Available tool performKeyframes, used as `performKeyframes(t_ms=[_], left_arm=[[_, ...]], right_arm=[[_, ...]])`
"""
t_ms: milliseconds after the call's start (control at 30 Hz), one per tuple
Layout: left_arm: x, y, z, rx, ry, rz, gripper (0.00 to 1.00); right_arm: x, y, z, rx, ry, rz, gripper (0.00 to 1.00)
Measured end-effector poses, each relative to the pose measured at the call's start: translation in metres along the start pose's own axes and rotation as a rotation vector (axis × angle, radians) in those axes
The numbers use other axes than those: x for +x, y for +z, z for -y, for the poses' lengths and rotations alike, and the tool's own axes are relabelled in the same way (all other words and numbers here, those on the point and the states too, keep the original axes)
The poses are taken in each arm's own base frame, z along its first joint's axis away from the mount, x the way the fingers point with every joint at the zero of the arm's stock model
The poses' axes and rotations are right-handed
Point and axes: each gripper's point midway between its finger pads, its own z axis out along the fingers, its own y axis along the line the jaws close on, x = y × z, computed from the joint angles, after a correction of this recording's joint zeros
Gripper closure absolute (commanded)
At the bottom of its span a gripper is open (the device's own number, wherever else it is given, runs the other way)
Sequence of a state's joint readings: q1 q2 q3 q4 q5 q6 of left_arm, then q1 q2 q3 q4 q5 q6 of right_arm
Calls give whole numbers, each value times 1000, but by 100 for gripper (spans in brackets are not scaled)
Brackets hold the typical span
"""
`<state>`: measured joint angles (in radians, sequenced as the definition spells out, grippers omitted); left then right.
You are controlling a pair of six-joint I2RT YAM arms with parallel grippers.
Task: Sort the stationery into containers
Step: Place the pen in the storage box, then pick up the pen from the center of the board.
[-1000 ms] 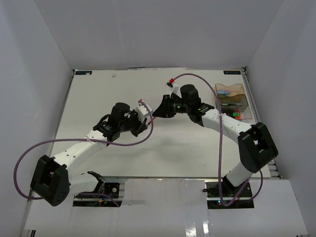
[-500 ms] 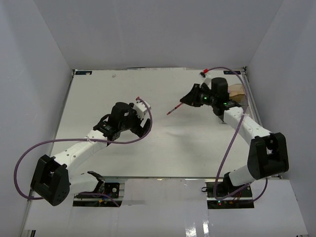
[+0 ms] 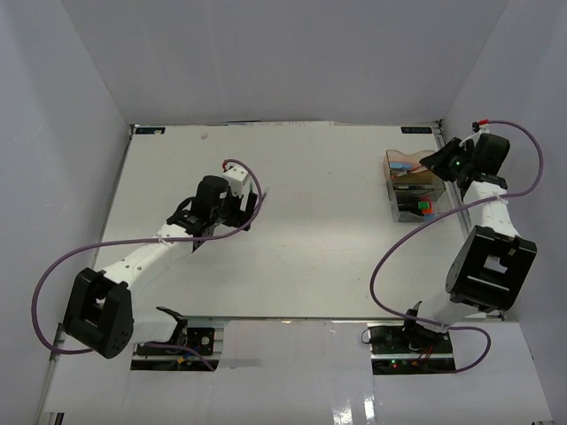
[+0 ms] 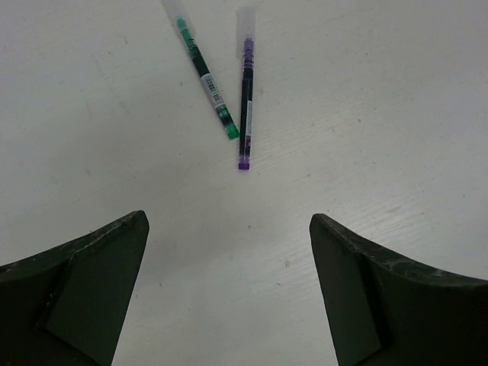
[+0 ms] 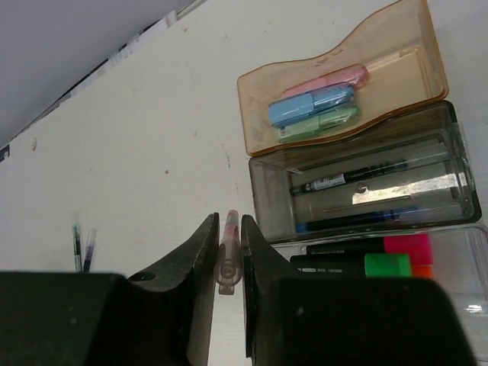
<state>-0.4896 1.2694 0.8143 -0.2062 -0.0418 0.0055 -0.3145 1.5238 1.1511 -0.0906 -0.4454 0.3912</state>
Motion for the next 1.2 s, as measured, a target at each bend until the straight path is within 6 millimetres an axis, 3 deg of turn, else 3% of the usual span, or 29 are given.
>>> performKeyframes(t_ms=[200, 533, 733, 867, 1200], left_arm=[[4, 4, -7, -32, -34, -21, 2], [8, 6, -7, -37, -43, -39, 2], [12, 8, -9, -42, -49, -55, 2], [13, 8, -9, -42, -53, -61, 2], [14, 9, -11, -50, -68, -65, 2]], right_arm=[[2, 20, 28, 61, 46, -49, 92], [-5, 44, 49, 108, 46, -88, 91], [19, 59, 65, 124, 92, -177, 86], [33, 61, 74, 156, 122, -226, 68], [14, 59, 87, 255, 96, -176, 19]])
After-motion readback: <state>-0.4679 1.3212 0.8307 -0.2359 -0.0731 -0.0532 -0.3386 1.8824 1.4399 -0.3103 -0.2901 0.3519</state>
